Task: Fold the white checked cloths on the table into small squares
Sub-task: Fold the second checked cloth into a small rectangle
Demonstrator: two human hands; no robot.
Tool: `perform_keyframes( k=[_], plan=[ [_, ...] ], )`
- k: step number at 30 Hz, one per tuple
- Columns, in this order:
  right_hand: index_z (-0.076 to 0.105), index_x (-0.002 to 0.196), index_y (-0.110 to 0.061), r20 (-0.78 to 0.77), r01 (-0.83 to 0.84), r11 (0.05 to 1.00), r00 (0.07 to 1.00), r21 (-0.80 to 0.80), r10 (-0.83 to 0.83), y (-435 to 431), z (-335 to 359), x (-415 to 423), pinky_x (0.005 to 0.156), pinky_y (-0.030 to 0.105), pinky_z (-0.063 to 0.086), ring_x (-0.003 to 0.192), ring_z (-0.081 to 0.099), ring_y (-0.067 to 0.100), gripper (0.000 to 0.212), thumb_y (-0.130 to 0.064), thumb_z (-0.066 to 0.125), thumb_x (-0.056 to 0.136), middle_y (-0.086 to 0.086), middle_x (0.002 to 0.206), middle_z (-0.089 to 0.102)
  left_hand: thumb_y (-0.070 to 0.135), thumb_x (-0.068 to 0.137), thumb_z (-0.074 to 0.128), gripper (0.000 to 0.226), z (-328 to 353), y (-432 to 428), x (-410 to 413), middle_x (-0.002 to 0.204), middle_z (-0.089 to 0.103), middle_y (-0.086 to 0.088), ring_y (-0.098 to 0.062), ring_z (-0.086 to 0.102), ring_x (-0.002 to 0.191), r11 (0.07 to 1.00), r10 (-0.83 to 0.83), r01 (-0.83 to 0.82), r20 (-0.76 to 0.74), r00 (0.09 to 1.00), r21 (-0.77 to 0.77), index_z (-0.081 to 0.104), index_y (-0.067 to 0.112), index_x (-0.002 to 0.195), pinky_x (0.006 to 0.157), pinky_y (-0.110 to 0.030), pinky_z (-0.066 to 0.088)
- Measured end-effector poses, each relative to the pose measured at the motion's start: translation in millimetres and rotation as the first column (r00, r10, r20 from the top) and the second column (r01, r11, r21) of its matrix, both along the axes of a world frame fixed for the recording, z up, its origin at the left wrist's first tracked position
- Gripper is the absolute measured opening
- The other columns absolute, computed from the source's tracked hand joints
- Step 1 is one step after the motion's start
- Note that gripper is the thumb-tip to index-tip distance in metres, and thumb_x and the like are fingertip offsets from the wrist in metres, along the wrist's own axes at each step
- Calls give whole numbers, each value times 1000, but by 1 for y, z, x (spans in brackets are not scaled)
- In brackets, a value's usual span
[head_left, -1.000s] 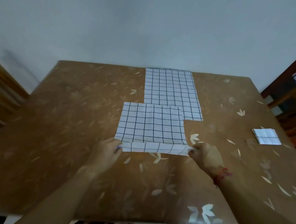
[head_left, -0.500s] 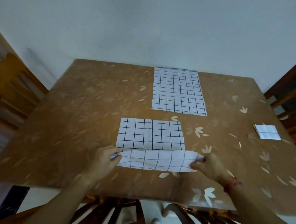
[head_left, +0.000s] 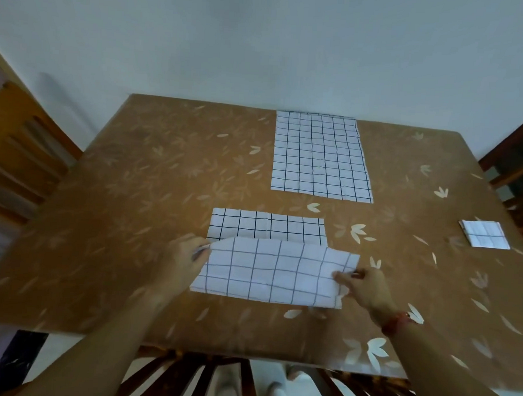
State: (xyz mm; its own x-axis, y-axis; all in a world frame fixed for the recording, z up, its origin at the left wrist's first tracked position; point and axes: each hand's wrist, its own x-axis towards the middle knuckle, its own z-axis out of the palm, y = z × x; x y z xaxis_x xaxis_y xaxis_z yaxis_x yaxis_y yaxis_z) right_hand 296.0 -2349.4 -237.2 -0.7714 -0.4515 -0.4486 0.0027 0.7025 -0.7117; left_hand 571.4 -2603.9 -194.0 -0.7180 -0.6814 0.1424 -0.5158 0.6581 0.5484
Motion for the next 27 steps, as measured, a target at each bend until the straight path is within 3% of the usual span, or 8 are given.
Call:
perform_keyframes(
  k=[2,6,12,19,22,25,27],
  plan=[
    [68,78,-23,-6,33,999,999,-5,-33,-14,-3,-6,77,41,59,79,69,16,15,-33,80,77,-8,80,71,6,85,65,7,-2,-6,-9,74,57,3,-9,48,65,1000,9,-9,-5,1000,-5,72,10,85,57,-8,31],
    [64,79,-19,65,90,993,994,-78,-85,-39,-6,-18,67,27,52,75,63,9,12,-18,76,82,-7,78,65,9,87,64,8,-18,-23,-24,77,59,2,-13,53,68,998,59,-60,12,998,17,71,11,86,58,-16,33],
    [67,83,-18,28,103,994,994,-37,-102,-68,-25,-42,77,37,56,85,67,20,10,-22,76,82,0,88,70,8,85,65,29,-44,-36,-41,112,56,-8,-20,49,101,987,157,-156,10,988,-41,61,5,114,84,-28,37],
    [70,100,-15,28,122,992,992,-20,-122,-87,-38,-58,88,45,55,94,66,22,21,-28,74,84,3,99,71,27,88,56,39,-86,6,-30,133,52,-5,-20,44,124,990,-104,123,237,966,-65,57,14,125,98,-32,40],
    [71,88,-24,-7,116,992,993,-44,-116,-93,-39,-61,88,43,55,92,66,19,2,-23,71,86,0,97,72,34,85,58,39,-97,34,-24,130,56,-1,-19,51,122,944,-268,315,336,903,-95,58,23,122,96,-28,42],
    [70,80,-27,-24,99,991,995,-89,-101,-99,-39,-60,83,39,56,88,68,17,11,-18,70,87,-2,90,72,41,78,64,45,-107,56,-22,126,60,-1,-20,57,116,905,-344,413,399,850,-99,63,23,119,92,-30,49],
    [70,81,-28,-37,106,989,993,-103,-110,-102,-41,-60,83,39,56,89,68,17,11,-18,70,87,-3,91,72,41,82,51,46,-114,65,-22,129,59,-3,-22,54,118,888,-373,449,422,826,-95,64,22,121,96,-34,47]
  ],
)
